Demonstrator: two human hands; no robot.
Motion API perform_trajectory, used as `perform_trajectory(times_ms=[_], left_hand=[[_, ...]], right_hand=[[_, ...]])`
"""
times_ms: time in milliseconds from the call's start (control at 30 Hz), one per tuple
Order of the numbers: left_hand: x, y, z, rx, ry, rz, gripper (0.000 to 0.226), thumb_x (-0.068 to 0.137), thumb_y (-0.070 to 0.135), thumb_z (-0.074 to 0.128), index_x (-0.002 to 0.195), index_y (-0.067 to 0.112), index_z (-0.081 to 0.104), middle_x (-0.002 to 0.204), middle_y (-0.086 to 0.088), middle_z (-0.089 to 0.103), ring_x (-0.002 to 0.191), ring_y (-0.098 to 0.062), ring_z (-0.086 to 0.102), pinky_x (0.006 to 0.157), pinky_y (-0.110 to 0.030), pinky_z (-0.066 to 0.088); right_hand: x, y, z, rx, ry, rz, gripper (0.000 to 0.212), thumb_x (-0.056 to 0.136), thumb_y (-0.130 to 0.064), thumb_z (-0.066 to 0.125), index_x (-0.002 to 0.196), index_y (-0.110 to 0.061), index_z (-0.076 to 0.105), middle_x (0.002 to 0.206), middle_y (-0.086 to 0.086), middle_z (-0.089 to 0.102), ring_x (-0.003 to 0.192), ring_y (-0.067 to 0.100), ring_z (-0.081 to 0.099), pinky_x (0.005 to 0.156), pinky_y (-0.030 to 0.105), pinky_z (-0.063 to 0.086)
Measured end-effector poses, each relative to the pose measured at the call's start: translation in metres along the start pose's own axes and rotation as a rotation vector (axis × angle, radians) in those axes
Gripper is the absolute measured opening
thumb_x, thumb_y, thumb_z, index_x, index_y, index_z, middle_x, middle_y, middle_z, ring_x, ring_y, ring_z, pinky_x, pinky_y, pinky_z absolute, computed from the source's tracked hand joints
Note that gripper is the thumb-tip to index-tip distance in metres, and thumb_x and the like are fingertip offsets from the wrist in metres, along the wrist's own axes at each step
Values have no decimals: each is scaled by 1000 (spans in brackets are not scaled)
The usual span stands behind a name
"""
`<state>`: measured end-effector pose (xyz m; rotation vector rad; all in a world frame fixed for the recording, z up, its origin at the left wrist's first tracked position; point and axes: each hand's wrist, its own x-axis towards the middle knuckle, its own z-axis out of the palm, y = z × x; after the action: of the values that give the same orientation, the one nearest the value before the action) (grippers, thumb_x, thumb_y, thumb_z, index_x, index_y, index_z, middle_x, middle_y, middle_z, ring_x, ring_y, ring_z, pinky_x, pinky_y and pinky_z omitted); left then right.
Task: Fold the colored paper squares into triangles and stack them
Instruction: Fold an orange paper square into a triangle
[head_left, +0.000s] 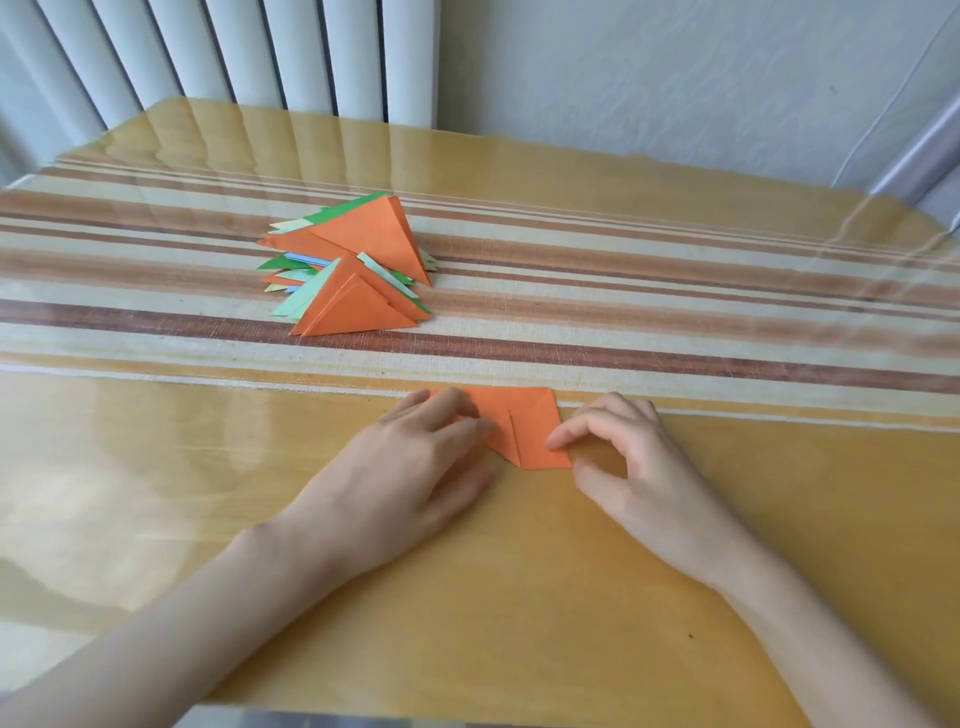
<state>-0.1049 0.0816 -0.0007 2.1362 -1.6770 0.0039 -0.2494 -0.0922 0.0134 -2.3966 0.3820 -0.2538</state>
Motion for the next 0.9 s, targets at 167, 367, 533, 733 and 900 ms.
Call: perform_trajectory(times_ms=[167, 367, 533, 733, 900], left_hand=[[8, -8, 2, -140, 27, -10, 40, 91, 43, 45, 105, 15, 69, 103, 0, 58, 99, -27, 65, 75, -38, 54], [9, -10, 4, -190, 61, -2, 41, 90, 43, 46, 105, 13, 69, 105, -1, 58, 101, -28, 65, 76, -41, 56], [9, -9, 2, -193, 28, -33, 48, 85, 58, 49, 108, 19, 66, 107, 4, 55, 104, -21, 63, 78, -37, 52], [10, -7, 2, -143, 30, -43, 48, 82, 64, 48, 102, 22, 63, 105, 4, 54, 97, -20, 61, 73, -23, 42], [10, -9, 3, -142, 34, -21, 42, 86, 59, 49, 99, 21, 62, 104, 3, 55, 101, -24, 63, 78, -27, 42]], right_hand=[[3, 17, -15, -148, -98, -264, 29, 85, -42, 61, 108, -26, 70, 114, -14, 52, 115, 5, 42, 102, 13, 26], [16, 23, -16, -277, -78, -514, 21, 89, -31, 59, 92, -18, 76, 102, -5, 63, 99, 16, 54, 85, 35, 47], [23, 23, -9, -215, -119, -546, 22, 89, -33, 60, 97, -19, 75, 102, -4, 62, 97, 16, 56, 88, 30, 43], [28, 25, -10, -95, -298, -330, 28, 80, -57, 59, 102, -40, 63, 112, -27, 42, 116, 1, 37, 102, 18, 25], [25, 23, -6, -110, -163, -421, 25, 86, -45, 58, 95, -24, 68, 105, -17, 53, 103, 1, 45, 94, 23, 34]])
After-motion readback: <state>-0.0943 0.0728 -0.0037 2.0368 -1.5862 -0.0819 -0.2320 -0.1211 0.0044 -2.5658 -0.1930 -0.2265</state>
